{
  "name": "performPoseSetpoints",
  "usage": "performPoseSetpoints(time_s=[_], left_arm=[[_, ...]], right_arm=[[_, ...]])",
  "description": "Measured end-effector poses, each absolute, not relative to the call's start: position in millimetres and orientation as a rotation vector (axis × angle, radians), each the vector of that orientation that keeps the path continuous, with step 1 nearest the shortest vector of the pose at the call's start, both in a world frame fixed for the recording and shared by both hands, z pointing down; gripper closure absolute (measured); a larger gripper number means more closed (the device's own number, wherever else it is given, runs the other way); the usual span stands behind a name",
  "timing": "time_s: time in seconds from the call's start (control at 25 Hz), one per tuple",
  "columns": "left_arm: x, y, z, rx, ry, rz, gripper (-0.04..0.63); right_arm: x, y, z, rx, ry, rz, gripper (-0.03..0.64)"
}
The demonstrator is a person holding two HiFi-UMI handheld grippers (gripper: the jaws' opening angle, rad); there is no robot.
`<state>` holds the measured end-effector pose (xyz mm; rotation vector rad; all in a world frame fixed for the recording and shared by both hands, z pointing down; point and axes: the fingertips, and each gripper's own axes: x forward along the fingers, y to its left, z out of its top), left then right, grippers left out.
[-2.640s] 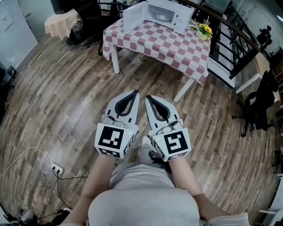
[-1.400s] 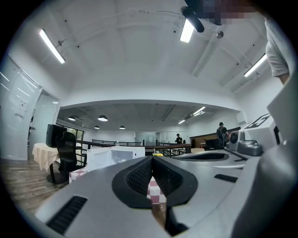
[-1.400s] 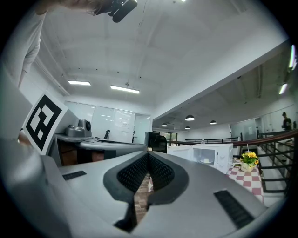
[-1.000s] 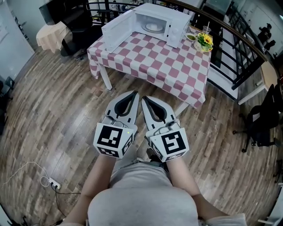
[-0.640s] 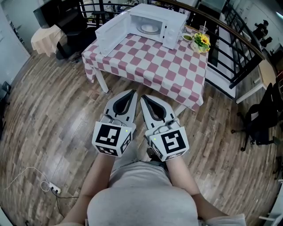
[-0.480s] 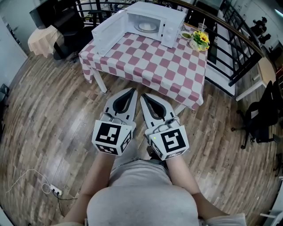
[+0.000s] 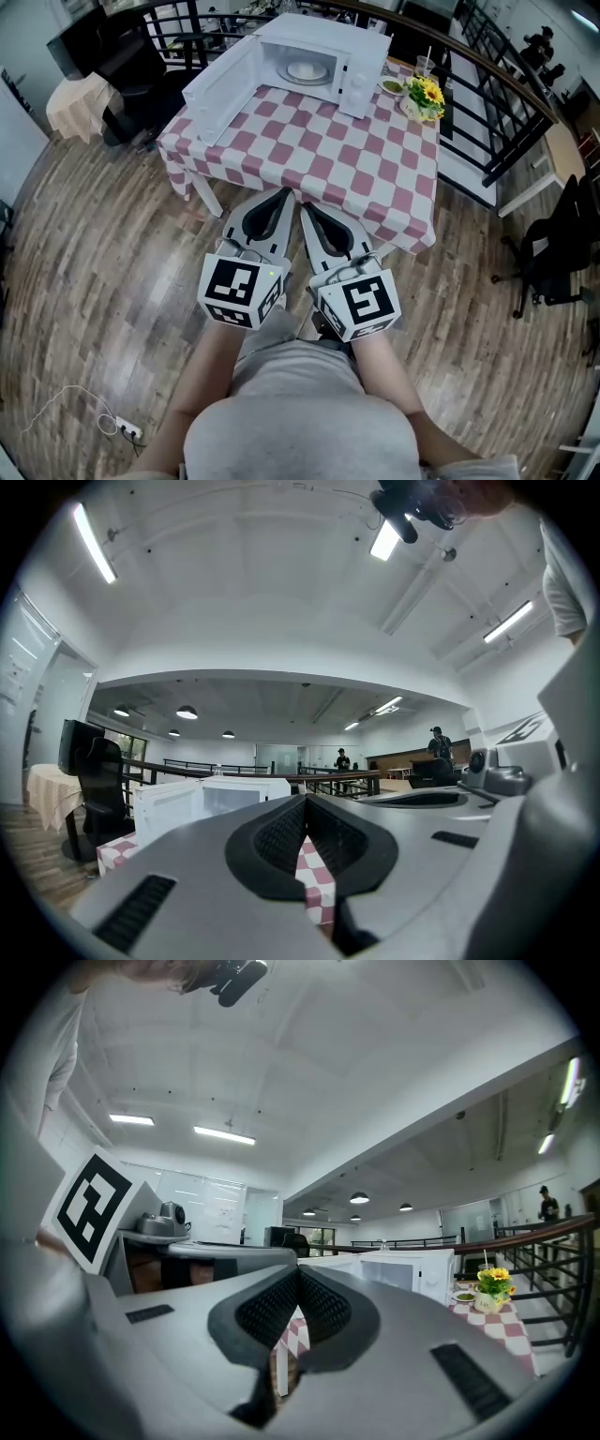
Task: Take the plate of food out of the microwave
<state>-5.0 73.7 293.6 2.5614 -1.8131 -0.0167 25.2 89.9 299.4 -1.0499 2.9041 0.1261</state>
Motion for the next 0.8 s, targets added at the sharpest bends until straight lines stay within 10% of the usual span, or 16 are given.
performPoseSetpoints(time_s=[0.8], left_arm=[[-73, -73, 298, 2.607, -1.621, -0.069, 0.594]], right_arm=[[-45, -52, 308, -1.254, 2.912, 0.094, 0.592]])
